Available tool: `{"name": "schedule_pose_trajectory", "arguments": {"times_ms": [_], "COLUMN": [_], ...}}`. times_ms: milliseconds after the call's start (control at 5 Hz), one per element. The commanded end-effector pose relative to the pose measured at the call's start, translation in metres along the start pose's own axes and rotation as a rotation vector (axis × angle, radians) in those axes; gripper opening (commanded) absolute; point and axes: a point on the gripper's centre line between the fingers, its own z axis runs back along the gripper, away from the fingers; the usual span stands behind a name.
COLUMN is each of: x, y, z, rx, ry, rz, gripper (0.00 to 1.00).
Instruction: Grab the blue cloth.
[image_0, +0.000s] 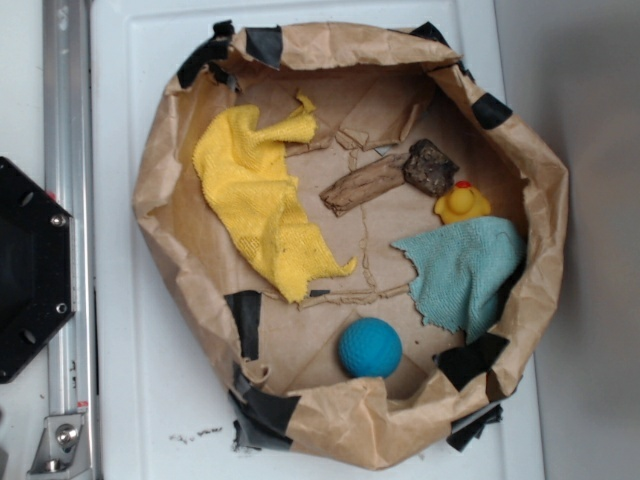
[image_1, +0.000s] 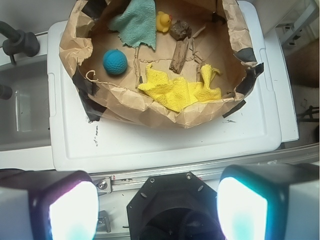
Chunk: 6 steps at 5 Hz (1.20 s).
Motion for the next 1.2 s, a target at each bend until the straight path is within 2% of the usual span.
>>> {"name": "schedule_pose_trajectory", "arguments": {"times_ms": [0, 200, 400, 600, 1000], "x": [0.000, 0.044, 0.087, 0.117, 0.162], "y": [0.000, -0.001, -0.003, -0.009, 0.020], "z": [0.000, -0.056, -0.102, -0.133, -0.153], "rx": [0.000, 0.160, 0.219, 0.193, 0.144], "ry": [0.000, -0.078, -0.129, -0.164, -0.179], "rz": [0.000, 0.068, 0.031, -0.047, -0.070], "gripper": [1.00, 1.00, 1.00, 1.00, 1.00]}}
